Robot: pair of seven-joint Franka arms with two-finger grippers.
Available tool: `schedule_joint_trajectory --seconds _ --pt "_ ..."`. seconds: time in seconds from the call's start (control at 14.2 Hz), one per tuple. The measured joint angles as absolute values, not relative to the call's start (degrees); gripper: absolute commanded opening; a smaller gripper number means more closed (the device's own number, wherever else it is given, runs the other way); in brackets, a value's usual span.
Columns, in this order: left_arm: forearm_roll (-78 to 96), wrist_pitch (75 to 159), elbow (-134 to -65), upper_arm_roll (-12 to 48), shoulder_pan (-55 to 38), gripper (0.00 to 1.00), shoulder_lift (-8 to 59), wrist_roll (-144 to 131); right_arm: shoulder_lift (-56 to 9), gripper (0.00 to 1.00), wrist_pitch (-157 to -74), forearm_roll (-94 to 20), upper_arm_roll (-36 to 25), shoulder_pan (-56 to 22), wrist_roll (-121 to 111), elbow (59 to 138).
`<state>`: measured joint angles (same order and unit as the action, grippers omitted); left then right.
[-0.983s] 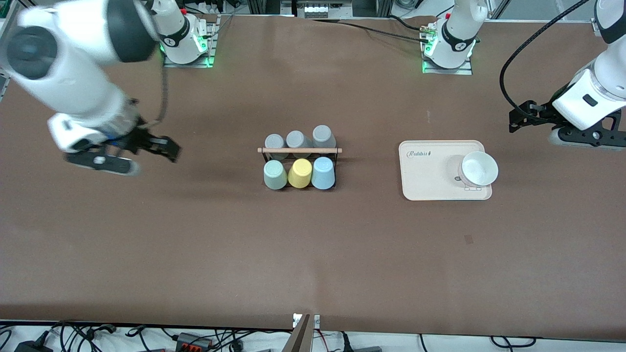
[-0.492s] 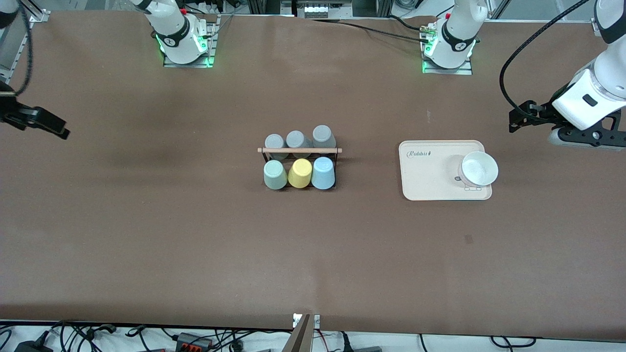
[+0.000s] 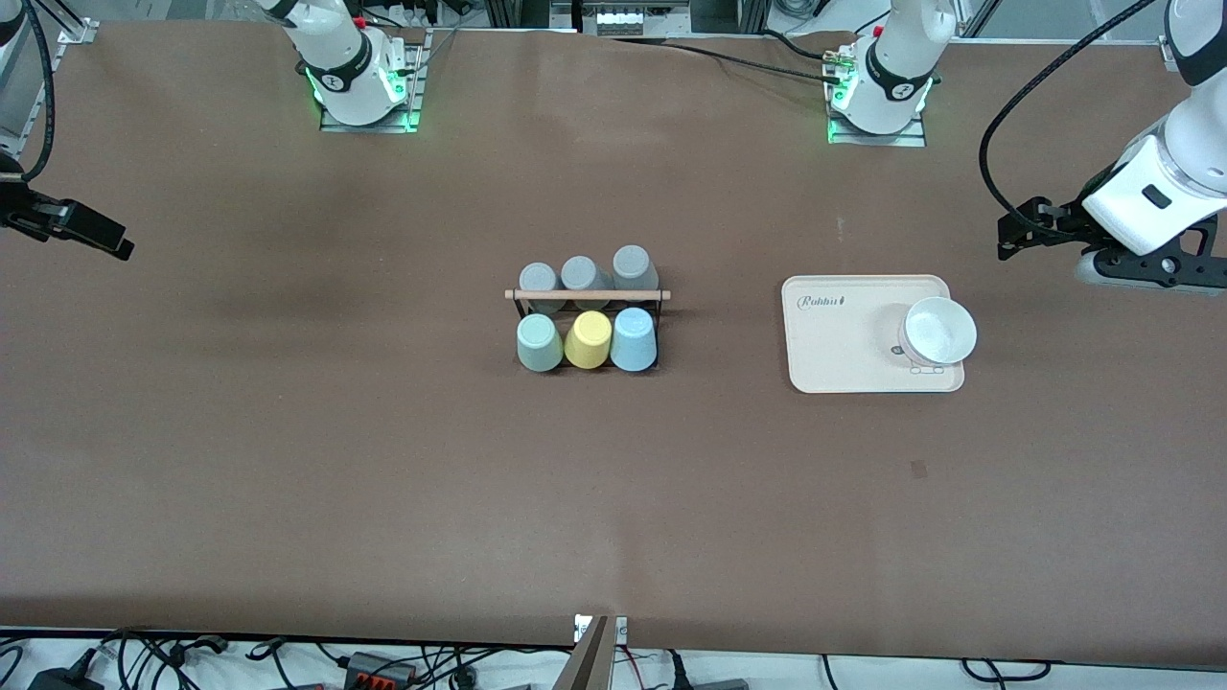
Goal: Hang scattered cups on rack with three cups
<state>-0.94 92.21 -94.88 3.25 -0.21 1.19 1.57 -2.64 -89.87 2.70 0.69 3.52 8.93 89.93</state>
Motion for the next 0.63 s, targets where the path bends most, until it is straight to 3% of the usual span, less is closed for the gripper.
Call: schedule_joint_trajectory --seconds 0.63 --pt "-0.9 92.2 -94.9 3.3 -0.2 1.0 1.2 1.6 -2.6 1.0 -90.7 2.1 -1.4 0.9 8.9 90.2"
